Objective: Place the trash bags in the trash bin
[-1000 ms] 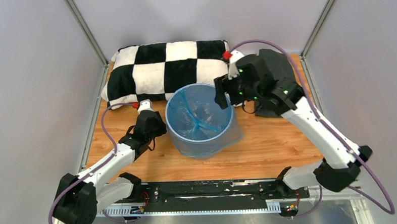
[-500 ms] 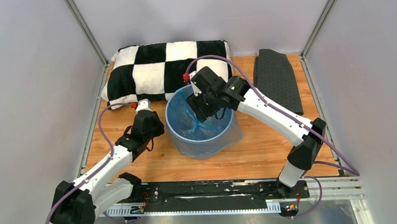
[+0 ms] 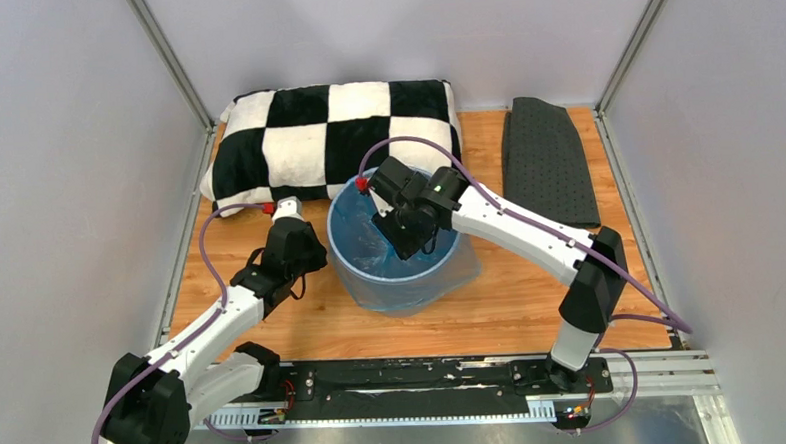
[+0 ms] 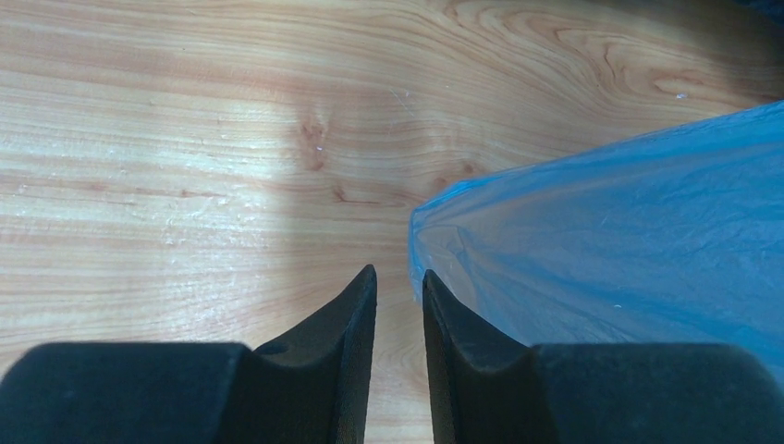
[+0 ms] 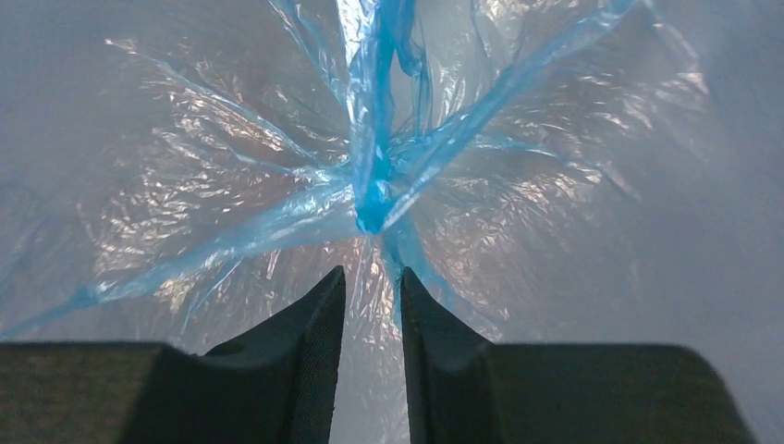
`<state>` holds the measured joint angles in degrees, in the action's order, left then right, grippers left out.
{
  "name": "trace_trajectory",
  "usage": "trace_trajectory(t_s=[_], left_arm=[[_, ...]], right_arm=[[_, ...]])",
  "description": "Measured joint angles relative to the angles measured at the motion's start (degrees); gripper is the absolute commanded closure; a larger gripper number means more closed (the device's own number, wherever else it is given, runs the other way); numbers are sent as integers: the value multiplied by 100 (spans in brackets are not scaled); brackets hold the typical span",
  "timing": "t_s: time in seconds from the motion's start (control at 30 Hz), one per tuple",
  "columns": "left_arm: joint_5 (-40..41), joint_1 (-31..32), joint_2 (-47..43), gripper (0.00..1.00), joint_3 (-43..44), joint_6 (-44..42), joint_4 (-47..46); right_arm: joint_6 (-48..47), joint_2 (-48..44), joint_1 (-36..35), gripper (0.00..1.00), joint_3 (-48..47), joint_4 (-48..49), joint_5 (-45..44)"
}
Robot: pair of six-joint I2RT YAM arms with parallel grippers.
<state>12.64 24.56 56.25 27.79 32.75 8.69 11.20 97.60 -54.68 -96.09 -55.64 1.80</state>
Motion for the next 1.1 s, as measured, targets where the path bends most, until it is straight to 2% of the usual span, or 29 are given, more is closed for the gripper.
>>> trace_trajectory(t_s=[0.3,0.43,1.1], left_arm=[[-68,0,0,73,0,-2,-2],[-85,0,0,73,0,-20,-2],[-306,-2,-37,76,-4,-35,-136]], right_arm=[[-2,466,0,78,85,-9,33],[-2,592,0,78,188,-11,20],[-20,933,2,61,555,205,-35]])
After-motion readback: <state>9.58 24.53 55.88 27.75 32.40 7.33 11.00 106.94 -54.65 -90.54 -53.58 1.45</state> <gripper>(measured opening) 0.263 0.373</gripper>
